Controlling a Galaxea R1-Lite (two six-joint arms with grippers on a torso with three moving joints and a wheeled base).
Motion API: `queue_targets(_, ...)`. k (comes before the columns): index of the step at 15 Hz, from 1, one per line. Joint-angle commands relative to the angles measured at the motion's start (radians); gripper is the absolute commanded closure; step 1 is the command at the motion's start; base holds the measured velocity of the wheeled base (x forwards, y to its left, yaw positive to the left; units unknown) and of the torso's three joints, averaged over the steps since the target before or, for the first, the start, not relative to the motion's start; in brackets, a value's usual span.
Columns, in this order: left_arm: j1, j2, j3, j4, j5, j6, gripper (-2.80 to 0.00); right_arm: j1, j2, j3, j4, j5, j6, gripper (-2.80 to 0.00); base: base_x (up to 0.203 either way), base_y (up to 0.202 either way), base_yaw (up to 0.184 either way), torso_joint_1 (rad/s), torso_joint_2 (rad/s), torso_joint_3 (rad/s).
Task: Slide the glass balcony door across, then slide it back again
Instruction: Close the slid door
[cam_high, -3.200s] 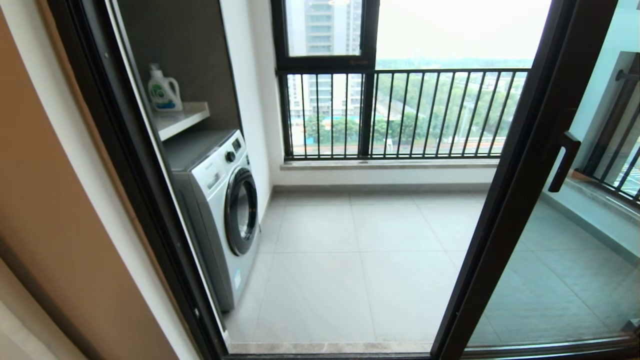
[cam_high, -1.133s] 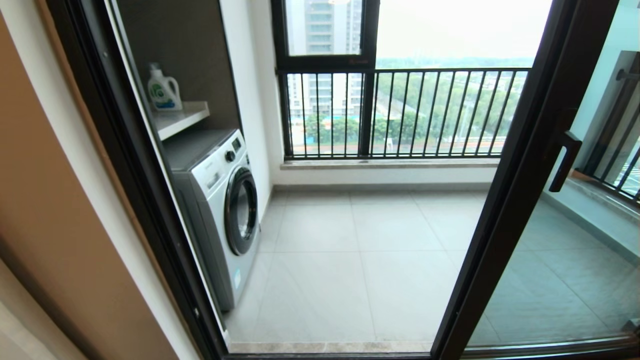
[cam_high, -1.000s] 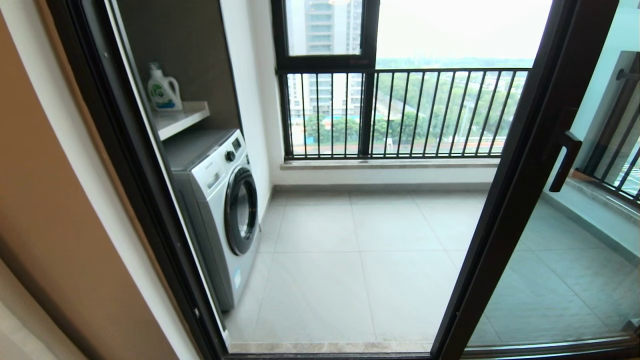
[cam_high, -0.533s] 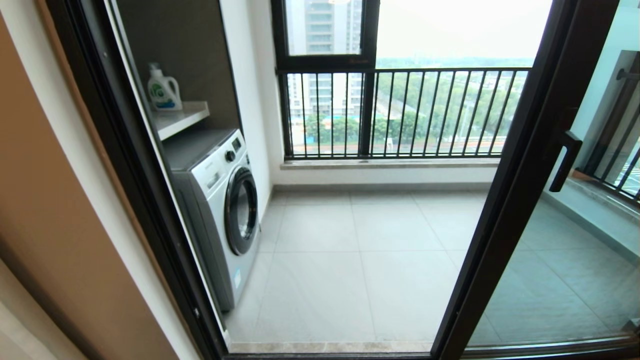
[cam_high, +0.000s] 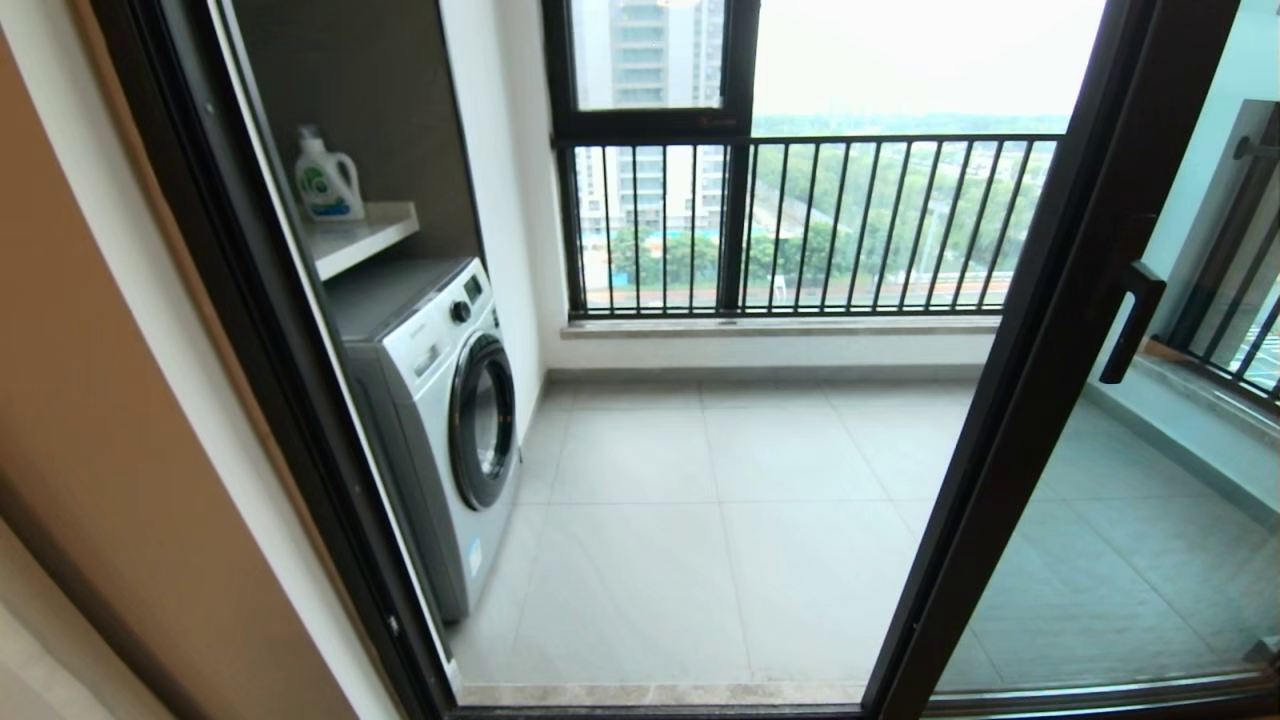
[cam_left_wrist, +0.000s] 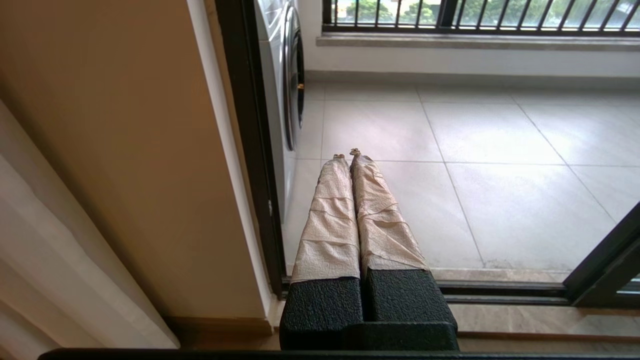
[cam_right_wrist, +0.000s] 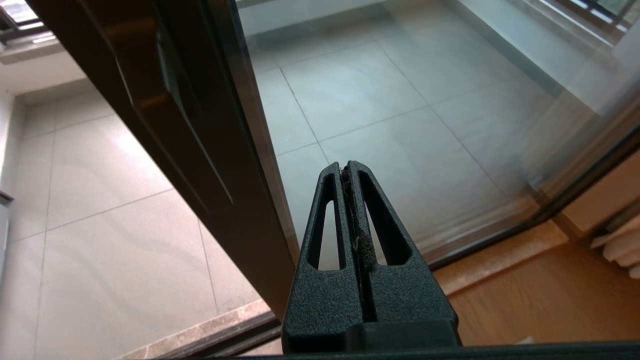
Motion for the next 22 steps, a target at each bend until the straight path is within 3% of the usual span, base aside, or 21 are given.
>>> queue_targets(1,0.000,0.001,0.000,0.001,0.000,0.000,0.00,-0.002,0.105,-0.063,-0.009,0.008,-0.001,0.00,0.000,0.000,0.000,0.000,0.00,0.000)
queue_targets(7,0.000,0.000,0.000,-0.001,0.000,0.000,0.00,0.041,0.247,-0.201,0.029,0.092,-0.002,0.00,0.000,0.000,0.000,0.000,0.00,0.000)
queue_targets(13,0.000,0.001,0.000,0.001,0.000,0.000,0.00,0.086,0.290,-0.277,0.039,0.092,0.007,0.00,0.000,0.000,0.000,0.000,0.00,0.000)
queue_targets(22,0.000,0.000,0.000,0.001,0.001,0.000,0.00,0.185,0.275,-0.277,0.045,0.086,0.052,0.00,0.000,0.000,0.000,0.000,0.00,0.000)
